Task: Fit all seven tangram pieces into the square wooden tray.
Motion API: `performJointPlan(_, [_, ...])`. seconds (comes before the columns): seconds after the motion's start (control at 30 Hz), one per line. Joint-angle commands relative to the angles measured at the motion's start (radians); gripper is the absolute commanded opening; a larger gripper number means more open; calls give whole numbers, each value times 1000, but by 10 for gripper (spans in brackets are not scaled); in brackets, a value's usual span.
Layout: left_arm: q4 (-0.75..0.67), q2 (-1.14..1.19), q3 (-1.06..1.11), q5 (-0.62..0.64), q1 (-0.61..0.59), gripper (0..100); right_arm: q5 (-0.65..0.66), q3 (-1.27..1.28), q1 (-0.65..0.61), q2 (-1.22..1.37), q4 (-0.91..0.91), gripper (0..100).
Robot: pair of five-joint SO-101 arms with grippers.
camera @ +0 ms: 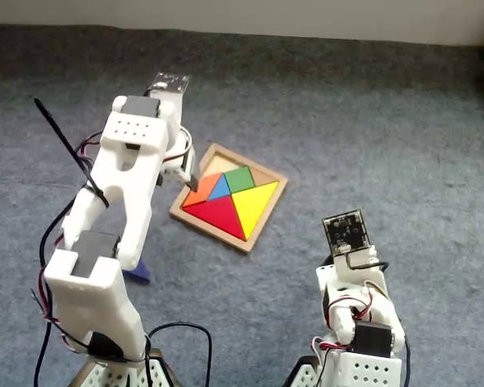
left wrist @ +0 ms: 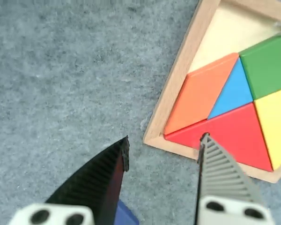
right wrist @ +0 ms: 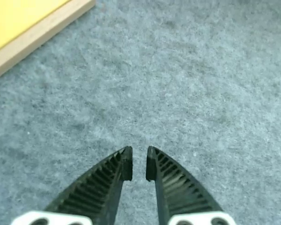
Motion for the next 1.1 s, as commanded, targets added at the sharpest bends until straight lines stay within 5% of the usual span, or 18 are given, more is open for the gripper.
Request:
performJointPlan(0.0, [18, -137, 44, 9, 21, 248, -3, 127, 7, -12, -21, 67])
performJointPlan(0.47, [18, -625, 630, 9, -162, 252, -3, 127, 5, -12, -21, 67])
performJointPlan(0.67, [-155, -697, 854, 9, -277, 252, -3, 127, 5, -12, -21, 67])
performJointPlan(1.07, [-371, -704, 1055, 15, -283, 249, -3, 127, 7, -12, -21, 67])
